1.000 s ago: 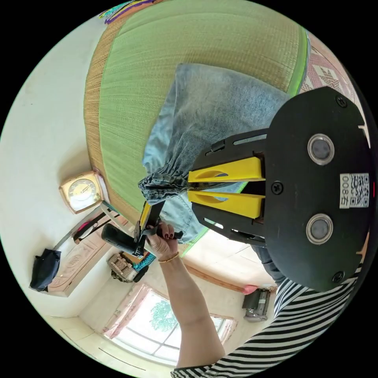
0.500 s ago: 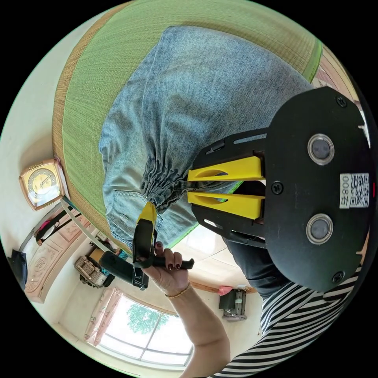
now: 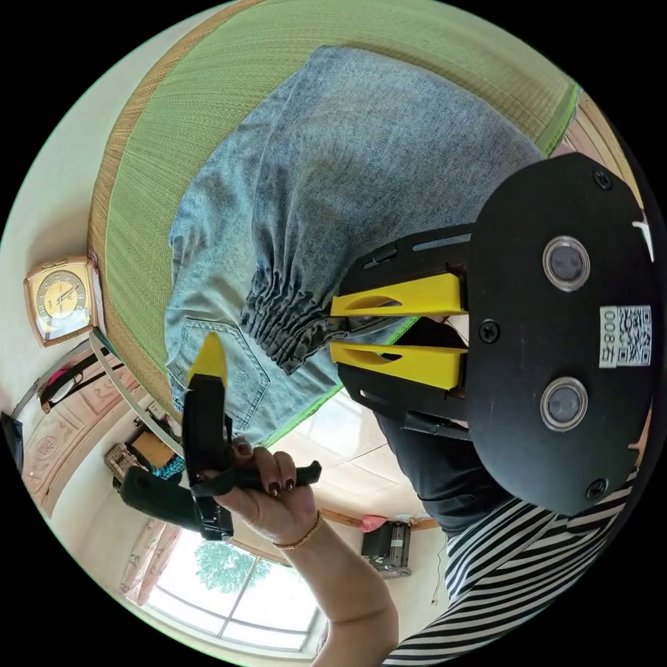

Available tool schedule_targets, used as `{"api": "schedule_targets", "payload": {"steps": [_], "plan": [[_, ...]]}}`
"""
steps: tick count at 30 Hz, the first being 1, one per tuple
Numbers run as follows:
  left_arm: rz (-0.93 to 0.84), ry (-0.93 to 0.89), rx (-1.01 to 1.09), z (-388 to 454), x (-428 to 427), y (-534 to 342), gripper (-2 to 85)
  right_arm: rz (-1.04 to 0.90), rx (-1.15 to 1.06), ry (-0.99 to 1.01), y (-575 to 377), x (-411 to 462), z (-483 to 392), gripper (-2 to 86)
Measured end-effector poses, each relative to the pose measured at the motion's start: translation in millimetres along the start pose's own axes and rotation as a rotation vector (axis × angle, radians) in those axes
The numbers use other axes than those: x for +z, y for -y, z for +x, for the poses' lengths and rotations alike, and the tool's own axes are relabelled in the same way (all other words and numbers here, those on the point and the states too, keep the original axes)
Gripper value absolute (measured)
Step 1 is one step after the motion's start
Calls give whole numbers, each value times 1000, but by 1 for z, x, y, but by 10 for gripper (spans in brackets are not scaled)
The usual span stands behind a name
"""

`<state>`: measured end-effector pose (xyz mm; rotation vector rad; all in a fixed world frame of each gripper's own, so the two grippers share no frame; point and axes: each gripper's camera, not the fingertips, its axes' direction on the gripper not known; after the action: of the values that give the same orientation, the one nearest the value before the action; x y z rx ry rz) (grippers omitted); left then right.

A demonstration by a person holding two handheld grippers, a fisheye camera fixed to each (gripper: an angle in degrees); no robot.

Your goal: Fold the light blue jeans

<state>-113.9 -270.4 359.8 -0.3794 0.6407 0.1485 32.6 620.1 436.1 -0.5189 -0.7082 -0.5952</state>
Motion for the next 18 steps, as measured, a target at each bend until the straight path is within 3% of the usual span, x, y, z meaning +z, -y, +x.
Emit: {"api": "schedule_targets", "payload": {"steps": [4, 10, 14, 18], "plan": [[-251, 196, 44, 1, 38, -20, 3, 8, 6, 108, 2, -22, 9, 53], [-155, 189, 56, 13, 23, -32, 0, 107, 65, 104, 9, -58, 36, 9], [-229, 182, 0, 6, 39, -42, 0, -37, 141, 79, 28, -25, 62, 3], [-142, 171, 8, 17, 27, -48, 0, 79, 129, 87, 22, -66, 62, 1]]}}
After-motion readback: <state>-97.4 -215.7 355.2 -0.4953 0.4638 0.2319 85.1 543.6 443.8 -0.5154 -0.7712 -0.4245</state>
